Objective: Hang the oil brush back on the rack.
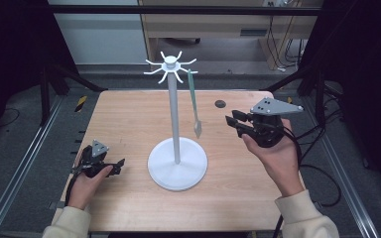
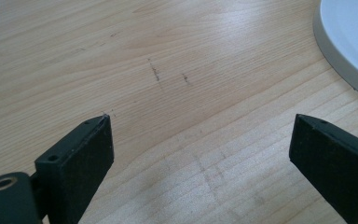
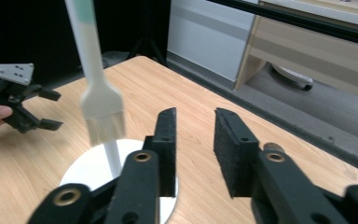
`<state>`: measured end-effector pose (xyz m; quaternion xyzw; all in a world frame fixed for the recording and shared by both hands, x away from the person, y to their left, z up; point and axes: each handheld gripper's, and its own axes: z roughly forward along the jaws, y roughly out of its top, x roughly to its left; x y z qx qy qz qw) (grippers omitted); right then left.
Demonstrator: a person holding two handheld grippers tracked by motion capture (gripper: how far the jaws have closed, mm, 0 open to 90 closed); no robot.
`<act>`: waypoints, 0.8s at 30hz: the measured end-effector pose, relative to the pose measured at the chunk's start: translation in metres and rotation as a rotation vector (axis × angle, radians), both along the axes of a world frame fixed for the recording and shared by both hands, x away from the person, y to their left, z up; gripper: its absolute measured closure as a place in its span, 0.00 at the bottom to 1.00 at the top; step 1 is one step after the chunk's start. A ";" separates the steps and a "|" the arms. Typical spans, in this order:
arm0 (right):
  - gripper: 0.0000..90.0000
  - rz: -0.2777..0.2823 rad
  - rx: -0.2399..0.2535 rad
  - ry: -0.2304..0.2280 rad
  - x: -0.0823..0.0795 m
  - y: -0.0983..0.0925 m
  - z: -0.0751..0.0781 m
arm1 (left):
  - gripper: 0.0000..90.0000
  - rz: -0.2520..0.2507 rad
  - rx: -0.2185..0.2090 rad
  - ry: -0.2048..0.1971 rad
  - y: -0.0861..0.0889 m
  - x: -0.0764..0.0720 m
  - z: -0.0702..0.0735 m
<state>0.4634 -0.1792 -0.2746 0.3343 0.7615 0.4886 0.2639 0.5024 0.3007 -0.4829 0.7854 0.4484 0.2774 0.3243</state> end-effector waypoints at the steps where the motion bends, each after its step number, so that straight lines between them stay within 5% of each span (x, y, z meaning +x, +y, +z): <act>1: 0.73 -0.007 0.000 0.001 0.000 -0.001 -0.001 | 0.06 0.000 -0.001 -0.001 0.000 0.000 0.000; 24: 0.25 -0.189 -0.009 0.007 -0.001 -0.032 -0.033 | 0.06 -0.006 0.002 -0.002 -0.001 0.000 -0.001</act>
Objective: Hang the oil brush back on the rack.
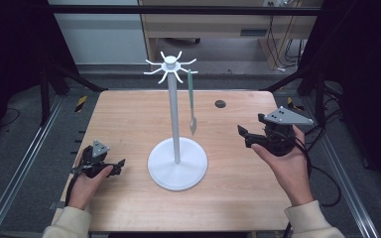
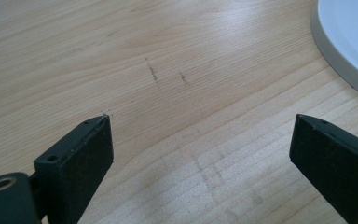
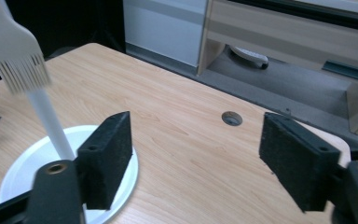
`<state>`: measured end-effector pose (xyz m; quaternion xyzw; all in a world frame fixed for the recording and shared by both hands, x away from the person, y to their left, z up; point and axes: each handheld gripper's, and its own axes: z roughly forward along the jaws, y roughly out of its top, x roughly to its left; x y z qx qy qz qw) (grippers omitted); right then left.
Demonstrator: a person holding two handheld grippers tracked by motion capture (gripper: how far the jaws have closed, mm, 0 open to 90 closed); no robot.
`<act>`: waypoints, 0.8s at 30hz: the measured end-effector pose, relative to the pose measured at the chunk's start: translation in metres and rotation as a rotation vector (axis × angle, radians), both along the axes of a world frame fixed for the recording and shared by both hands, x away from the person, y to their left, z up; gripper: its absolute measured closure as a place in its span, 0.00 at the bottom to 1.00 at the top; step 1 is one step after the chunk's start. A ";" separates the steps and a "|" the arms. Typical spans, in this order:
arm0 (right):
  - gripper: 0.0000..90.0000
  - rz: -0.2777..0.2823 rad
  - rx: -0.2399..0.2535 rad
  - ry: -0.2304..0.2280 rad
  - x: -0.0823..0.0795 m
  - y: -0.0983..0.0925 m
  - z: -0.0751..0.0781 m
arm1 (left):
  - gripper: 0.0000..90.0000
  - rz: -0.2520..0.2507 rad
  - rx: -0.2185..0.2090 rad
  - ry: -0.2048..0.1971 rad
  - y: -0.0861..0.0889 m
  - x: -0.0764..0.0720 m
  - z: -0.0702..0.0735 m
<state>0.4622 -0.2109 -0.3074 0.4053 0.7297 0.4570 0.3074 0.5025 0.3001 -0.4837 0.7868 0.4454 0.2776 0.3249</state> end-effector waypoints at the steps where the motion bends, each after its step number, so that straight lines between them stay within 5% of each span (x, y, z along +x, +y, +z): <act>1: 0.24 -0.011 -0.001 0.002 0.000 -0.001 -0.003 | 0.06 0.000 0.000 0.000 0.000 0.000 0.000; 14: 0.07 -0.070 0.005 0.014 -0.002 -0.013 -0.031 | 0.04 -0.005 0.006 0.003 0.000 0.000 0.000; 24: 0.06 -0.076 -0.010 0.093 -0.009 -0.012 -0.089 | 0.04 0.004 0.013 -0.001 0.001 0.000 -0.001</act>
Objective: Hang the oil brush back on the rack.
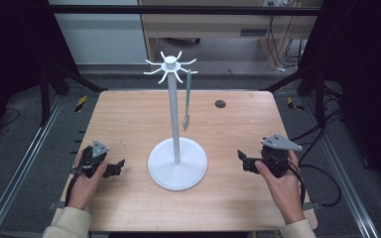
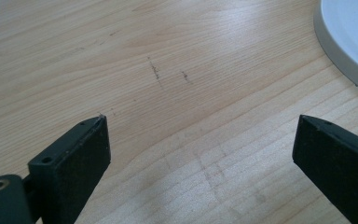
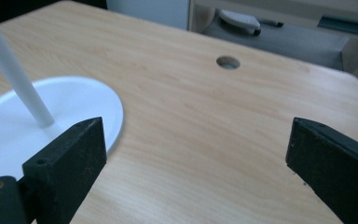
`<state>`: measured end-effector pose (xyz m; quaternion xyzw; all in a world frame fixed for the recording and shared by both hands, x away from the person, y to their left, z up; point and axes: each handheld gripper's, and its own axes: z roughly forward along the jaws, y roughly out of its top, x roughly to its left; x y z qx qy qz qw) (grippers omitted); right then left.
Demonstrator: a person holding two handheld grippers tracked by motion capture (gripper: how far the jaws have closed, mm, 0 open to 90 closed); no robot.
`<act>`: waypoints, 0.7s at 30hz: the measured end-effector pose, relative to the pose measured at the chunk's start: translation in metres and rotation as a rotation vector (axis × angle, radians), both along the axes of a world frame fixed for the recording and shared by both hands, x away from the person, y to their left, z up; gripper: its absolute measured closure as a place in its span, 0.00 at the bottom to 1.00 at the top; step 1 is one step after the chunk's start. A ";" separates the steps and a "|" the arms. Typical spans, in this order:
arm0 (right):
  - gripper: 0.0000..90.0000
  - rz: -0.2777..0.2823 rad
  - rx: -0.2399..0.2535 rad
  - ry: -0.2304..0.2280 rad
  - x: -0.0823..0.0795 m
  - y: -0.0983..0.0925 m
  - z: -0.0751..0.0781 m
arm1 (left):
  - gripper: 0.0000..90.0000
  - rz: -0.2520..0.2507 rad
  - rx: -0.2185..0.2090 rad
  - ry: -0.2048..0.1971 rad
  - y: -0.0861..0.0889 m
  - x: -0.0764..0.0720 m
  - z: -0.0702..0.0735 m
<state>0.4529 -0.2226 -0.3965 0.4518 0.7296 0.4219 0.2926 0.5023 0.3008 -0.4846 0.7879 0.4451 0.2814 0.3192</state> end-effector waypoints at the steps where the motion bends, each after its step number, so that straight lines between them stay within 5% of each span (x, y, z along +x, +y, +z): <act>1: 0.06 0.000 0.000 0.000 0.000 0.000 0.000 | 0.04 0.000 0.000 0.000 0.000 0.000 0.000; 6: 0.07 -0.022 -0.005 0.067 0.000 0.004 -0.031 | 0.04 -0.001 0.011 0.005 0.000 0.000 -0.001; 21: 0.09 -0.005 -0.054 0.166 0.014 0.016 -0.071 | 0.04 -0.002 0.028 0.009 0.000 0.000 -0.003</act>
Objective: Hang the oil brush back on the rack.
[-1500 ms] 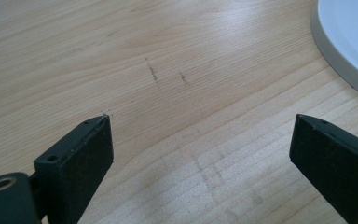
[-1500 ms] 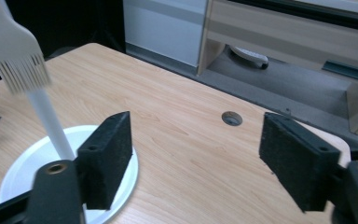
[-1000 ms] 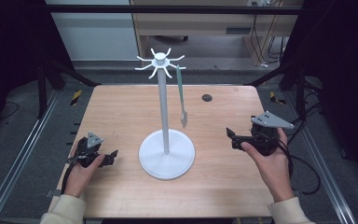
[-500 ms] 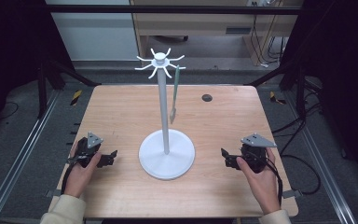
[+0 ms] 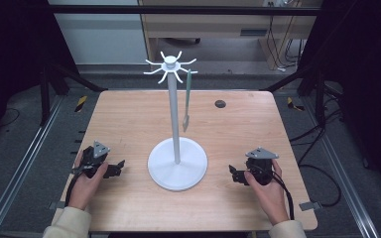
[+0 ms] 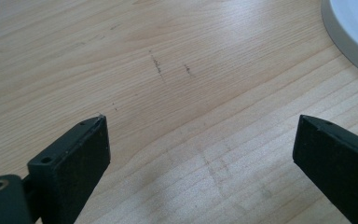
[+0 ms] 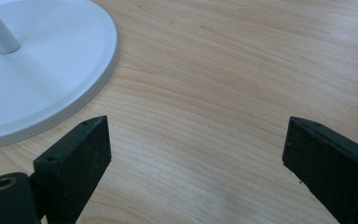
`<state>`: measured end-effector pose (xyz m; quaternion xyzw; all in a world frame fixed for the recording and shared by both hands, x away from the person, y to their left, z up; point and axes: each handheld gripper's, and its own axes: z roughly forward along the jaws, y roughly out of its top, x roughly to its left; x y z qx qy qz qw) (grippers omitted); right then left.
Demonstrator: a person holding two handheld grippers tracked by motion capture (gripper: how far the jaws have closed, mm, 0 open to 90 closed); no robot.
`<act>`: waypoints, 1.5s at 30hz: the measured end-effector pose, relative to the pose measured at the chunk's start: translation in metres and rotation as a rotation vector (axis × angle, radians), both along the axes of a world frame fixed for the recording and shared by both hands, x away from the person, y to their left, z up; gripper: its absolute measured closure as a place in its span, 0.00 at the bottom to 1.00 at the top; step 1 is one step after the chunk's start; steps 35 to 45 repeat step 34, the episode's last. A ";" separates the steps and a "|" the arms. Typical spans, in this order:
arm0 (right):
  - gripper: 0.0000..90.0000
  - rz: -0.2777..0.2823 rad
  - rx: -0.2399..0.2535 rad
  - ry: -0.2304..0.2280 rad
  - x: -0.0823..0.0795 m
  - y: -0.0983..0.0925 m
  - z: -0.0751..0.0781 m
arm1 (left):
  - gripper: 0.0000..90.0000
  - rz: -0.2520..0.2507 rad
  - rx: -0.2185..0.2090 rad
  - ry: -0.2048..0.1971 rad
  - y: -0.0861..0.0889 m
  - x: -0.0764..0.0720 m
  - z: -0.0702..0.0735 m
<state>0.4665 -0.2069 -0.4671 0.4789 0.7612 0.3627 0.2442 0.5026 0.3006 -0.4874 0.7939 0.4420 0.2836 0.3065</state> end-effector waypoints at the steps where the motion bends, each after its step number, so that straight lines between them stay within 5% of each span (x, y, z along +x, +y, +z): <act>1: 0.09 -0.002 0.001 0.002 0.002 0.000 -0.001 | 0.04 0.000 0.001 0.000 0.000 0.000 0.000; 10: 0.11 -0.077 0.081 0.006 0.022 -0.001 -0.013 | 0.04 0.001 -0.001 0.004 0.000 0.000 -0.001; 21: 0.13 -0.150 0.084 -0.036 0.035 -0.011 -0.020 | 0.04 -0.008 0.006 0.002 -0.002 0.000 -0.001; 45: 0.13 -0.169 0.104 -0.007 0.034 -0.021 -0.026 | 0.04 -0.011 -0.009 0.004 -0.001 0.000 0.000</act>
